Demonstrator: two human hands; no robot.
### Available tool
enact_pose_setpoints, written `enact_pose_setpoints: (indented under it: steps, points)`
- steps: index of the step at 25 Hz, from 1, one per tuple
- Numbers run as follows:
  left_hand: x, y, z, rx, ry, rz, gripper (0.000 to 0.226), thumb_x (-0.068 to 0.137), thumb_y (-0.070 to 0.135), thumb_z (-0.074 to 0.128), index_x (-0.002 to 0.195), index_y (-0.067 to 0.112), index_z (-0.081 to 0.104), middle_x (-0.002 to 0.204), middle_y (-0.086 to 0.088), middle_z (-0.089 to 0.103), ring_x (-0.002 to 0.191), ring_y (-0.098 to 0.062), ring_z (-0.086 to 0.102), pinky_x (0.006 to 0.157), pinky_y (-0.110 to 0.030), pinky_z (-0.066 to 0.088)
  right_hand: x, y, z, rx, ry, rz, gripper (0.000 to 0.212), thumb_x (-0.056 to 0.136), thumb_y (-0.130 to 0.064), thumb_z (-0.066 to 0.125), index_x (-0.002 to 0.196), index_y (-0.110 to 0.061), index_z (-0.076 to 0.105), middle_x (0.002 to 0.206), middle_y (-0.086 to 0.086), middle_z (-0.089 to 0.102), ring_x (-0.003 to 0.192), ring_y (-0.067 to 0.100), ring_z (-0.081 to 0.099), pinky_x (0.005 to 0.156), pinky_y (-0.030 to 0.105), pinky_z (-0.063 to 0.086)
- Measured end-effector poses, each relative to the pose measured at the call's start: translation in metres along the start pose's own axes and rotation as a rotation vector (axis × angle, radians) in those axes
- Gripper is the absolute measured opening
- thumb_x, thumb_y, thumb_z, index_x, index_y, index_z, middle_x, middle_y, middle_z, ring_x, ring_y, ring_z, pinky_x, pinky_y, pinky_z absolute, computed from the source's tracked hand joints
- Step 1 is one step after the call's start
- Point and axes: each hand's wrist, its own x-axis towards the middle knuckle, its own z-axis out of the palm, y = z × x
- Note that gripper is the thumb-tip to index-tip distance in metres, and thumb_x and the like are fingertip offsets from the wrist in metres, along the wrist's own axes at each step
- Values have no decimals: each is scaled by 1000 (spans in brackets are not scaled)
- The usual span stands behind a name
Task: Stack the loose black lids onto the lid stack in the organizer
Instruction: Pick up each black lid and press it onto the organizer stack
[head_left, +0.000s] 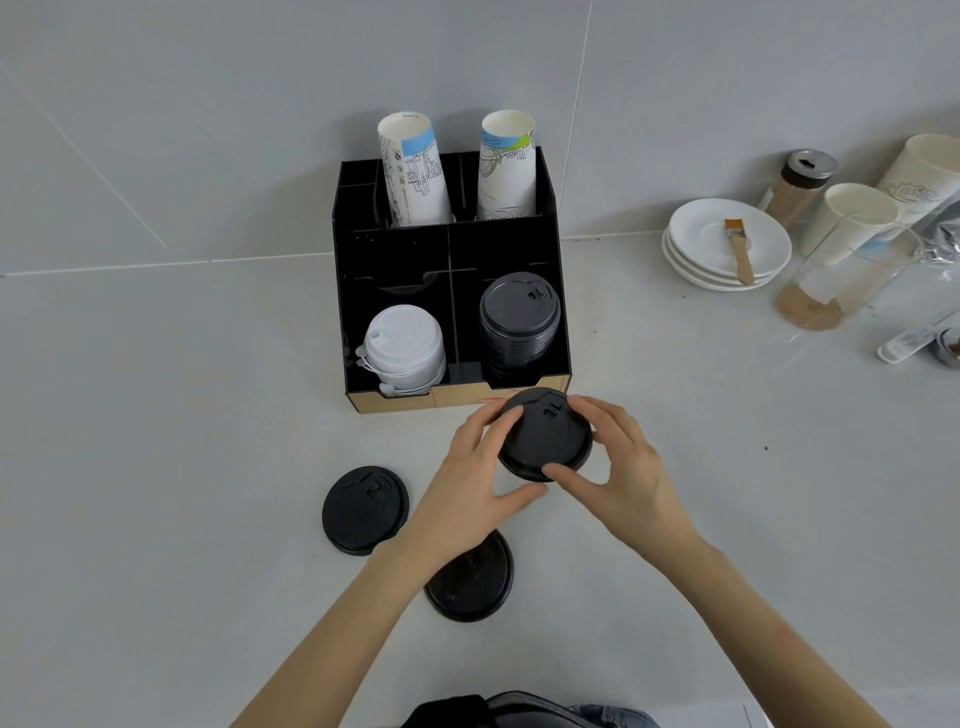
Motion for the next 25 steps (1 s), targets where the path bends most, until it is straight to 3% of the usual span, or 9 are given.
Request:
enact_pose_setpoints:
  steps: [5, 8, 13, 20, 25]
  points:
    - [10, 4, -9, -58, 85, -43, 69, 76, 34, 65, 133, 18, 29, 143, -3, 28, 130, -15, 29, 107, -27, 29, 12, -10, 1, 24, 19, -38, 52, 78, -24, 65, 125, -13, 45, 129, 3, 48, 117, 17, 44, 98, 29, 40]
    - [15, 3, -11, -32, 82, -47, 68, 77, 32, 64, 133, 17, 29, 144, -4, 27, 131, -16, 29, 106, -25, 27, 16, -13, 2, 45, 59, -34, 46, 80, -17, 64, 122, -10, 47, 126, 6, 50, 114, 21, 48, 98, 35, 44]
    - [26, 1, -24, -29, 70, -27, 72, 73, 32, 68, 132, 13, 31, 140, -5, 32, 128, -17, 33, 107, -29, 31, 24, -16, -4, 24, 14, -52, 50, 77, -18, 68, 122, -10, 49, 127, 8, 49, 112, 24, 50, 98, 37, 45]
    - [65, -2, -52, 123, 37, 40, 73, 72, 34, 68, 132, 17, 31, 142, -1, 32, 127, -16, 22, 98, -16, 13, 57, -20, -15, -42, 13, -61, 45, 78, -14, 66, 119, -8, 51, 125, 11, 48, 111, 25, 51, 96, 33, 44]
    - [98, -2, -64, 140, 5, 60, 71, 75, 31, 66, 133, 16, 30, 147, -2, 27, 130, -21, 19, 101, -20, 12, 87, -21, -18, -75, 45, -32, 41, 78, -17, 65, 116, -11, 51, 123, 9, 47, 112, 24, 49, 92, 27, 39]
